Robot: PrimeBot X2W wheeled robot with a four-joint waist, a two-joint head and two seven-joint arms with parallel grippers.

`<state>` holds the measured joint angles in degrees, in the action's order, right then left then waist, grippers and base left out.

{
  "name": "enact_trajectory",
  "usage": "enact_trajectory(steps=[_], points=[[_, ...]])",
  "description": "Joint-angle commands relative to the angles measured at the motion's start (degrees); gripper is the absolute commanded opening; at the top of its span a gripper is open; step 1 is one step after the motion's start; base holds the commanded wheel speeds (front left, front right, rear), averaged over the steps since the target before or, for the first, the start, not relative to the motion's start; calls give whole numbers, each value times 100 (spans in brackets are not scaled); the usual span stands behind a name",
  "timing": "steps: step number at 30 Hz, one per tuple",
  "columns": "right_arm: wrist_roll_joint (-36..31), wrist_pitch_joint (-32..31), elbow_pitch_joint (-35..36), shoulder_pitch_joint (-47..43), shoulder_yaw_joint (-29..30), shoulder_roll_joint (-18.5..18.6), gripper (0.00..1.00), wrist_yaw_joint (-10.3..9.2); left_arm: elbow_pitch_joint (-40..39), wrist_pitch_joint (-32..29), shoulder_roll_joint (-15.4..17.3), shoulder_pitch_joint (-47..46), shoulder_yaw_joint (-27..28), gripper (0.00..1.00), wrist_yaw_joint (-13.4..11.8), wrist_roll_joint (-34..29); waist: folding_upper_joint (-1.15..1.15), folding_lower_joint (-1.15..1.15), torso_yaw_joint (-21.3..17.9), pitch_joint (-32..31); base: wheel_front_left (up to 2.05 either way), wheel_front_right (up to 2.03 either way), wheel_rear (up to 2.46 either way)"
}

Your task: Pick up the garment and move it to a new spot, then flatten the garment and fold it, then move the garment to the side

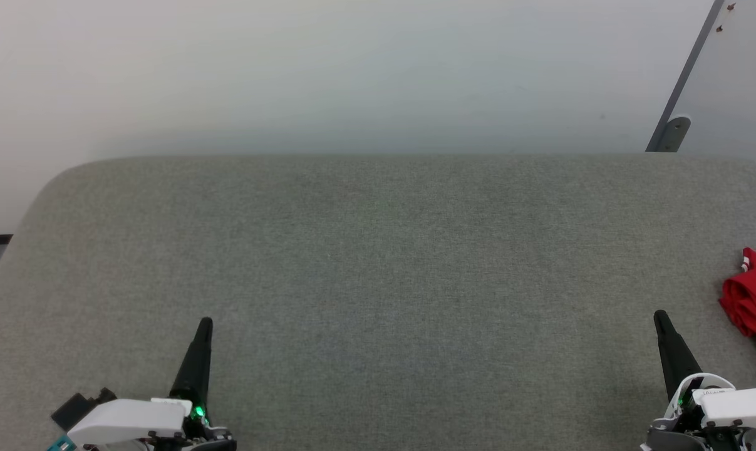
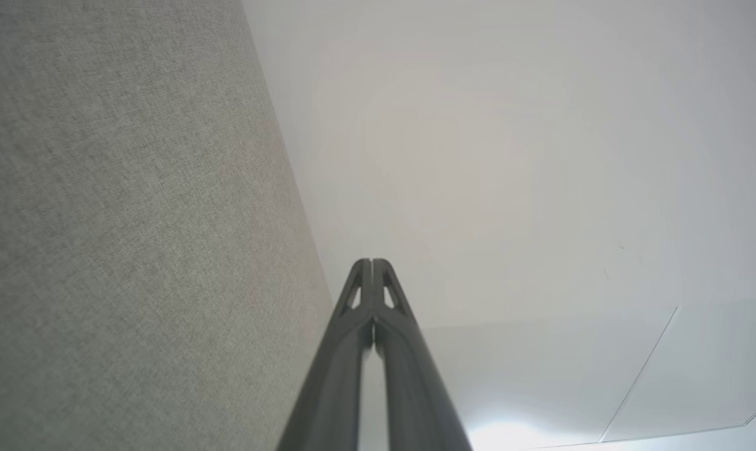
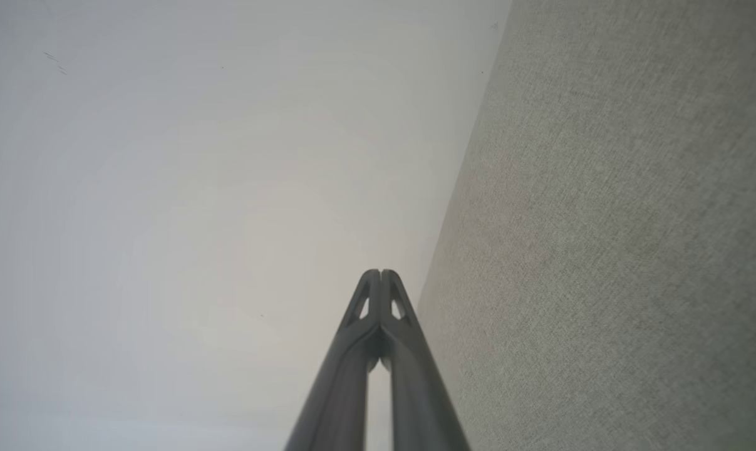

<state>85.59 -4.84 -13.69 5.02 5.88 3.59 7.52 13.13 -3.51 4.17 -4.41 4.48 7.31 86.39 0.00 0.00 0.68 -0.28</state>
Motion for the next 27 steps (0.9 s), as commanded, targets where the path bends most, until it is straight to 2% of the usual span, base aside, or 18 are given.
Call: enact_trajectory(steps=[1,17,27], points=[[129,-33,7,78,30,-12,0,-5,-1,-34,-2,-84,25,0,28,118,0,0,-6,4,0,0,0],[684,-186,-35,166,78,-87,0,-6,97,-214,-40,-203,84,0,31,714,0,0,-66,44,0,0,0],[689,-190,-36,133,74,-87,0,-6,97,-233,-52,-204,98,0,31,694,0,0,-68,46,0,0,0]])
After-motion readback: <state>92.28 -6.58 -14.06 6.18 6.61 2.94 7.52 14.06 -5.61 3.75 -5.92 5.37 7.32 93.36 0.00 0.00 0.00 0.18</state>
